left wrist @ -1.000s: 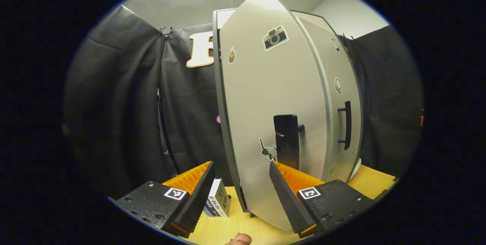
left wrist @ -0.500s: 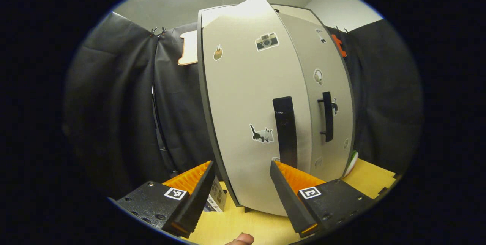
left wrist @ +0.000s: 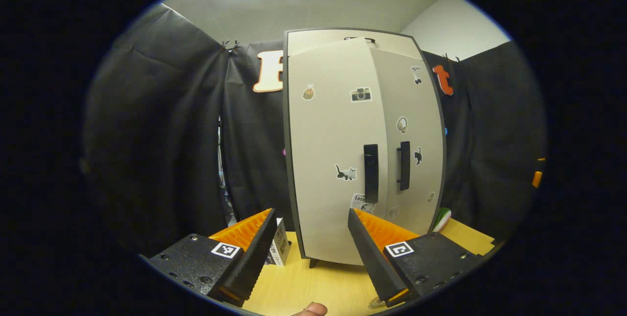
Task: Grasp the bottle in the cabinet with the left hand and place it on the coaster, then close the right door with the right hand and the left door with the left hand.
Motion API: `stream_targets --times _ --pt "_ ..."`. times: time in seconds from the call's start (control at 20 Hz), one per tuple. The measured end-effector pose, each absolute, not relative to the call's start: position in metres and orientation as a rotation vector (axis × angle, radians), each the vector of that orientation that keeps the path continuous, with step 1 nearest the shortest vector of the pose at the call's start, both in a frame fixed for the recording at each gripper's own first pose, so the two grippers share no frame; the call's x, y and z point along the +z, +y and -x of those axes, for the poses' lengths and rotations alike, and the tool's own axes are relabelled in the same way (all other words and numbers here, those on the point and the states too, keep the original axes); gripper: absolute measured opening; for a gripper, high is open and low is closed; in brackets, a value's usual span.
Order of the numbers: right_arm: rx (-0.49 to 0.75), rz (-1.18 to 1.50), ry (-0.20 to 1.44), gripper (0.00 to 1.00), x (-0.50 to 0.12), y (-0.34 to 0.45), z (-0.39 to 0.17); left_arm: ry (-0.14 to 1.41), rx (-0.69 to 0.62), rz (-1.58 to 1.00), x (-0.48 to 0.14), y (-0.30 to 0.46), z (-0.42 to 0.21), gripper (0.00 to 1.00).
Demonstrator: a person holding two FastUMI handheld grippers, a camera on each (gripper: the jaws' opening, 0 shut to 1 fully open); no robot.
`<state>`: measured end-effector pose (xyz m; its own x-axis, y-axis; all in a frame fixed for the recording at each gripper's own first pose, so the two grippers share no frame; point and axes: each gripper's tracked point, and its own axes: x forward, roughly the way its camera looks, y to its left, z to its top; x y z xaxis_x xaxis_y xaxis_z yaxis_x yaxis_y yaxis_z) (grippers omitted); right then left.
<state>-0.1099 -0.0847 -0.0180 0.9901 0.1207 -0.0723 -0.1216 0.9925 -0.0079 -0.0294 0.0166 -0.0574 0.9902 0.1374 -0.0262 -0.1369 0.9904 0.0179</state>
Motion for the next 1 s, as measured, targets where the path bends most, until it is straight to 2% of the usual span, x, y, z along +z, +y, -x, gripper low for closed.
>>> stream_targets --times 0.2,0.55,0.7,0.75,0.8,0.9,0.95,1.0 --pt "0.15 -0.007 0.034 0.98 0.005 -0.059 0.098 0.022 0.13 0.003 -0.052 0.011 0.032 0.92" --pt "0.164 -0.081 -0.015 0.98 0.041 -0.022 0.043 -0.031 0.085 -0.019 -0.049 0.002 0.024 0.93" --pt "0.172 -0.052 0.003 0.98 0.029 -0.012 0.045 -0.03 0.055 0.005 -0.05 -0.002 0.022 0.93" --pt "0.183 -0.035 0.018 0.94 0.021 -0.004 0.052 -0.025 0.06 0.009 -0.051 0.001 0.023 0.93" --pt "0.185 -0.016 0.028 0.98 0.018 -0.003 0.056 -0.027 0.069 0.013 -0.05 0.005 0.025 0.93" --pt "0.183 0.009 0.025 0.98 0.019 -0.003 0.06 -0.034 0.07 0.025 -0.049 0.007 0.027 0.93" --pt "0.18 0.007 0.021 0.94 0.02 -0.003 0.061 -0.032 0.063 0.033 -0.049 0.007 0.028 0.92" --pt "0.169 -0.001 0.018 0.98 0.022 -0.003 0.06 -0.034 0.055 0.036 -0.05 0.005 0.029 0.93"
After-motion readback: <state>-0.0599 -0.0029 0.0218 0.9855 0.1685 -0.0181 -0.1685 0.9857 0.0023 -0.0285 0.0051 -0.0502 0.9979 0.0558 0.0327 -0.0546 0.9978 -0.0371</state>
